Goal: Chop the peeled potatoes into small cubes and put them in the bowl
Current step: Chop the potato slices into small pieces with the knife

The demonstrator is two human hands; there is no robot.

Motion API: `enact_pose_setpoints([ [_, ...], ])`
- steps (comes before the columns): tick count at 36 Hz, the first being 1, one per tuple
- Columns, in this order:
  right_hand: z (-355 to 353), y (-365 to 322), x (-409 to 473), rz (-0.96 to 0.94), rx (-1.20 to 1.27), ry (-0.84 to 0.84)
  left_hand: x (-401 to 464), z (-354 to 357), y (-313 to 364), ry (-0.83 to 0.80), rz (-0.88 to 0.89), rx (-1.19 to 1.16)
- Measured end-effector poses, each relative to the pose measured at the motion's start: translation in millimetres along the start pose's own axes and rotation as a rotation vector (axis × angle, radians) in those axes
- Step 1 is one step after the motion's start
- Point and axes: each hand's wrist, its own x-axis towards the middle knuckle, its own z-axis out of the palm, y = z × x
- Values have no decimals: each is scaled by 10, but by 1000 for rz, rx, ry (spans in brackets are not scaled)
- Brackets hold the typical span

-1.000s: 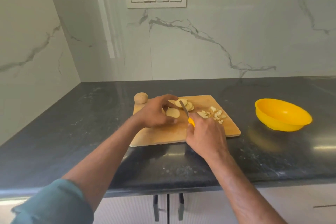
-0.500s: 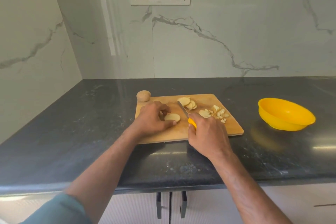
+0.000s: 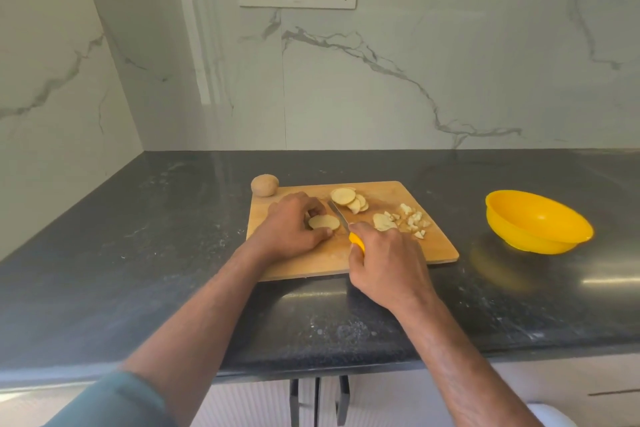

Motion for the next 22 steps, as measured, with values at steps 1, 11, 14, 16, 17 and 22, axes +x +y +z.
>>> enact_pose_setpoints([
  [1,-6,-7,1,-2,5,-4,-6,5,-4,7,7,-6],
  [11,-55,-45,-20,-2,7,-44,-51,-2,34,40,83,-27],
  [14,-62,-55,-22,-1,3,-60,-64,0,38,29,92,1],
  [16,-69,-67,-24,15,15,-68,-68,10,34,15,83,1],
  [17,-73,-73,-21,34,28,-74,-67,15,32,-1,77,1],
  [22,-74,-98,24,116,69,-74,-39,33,54,-89,97,135],
])
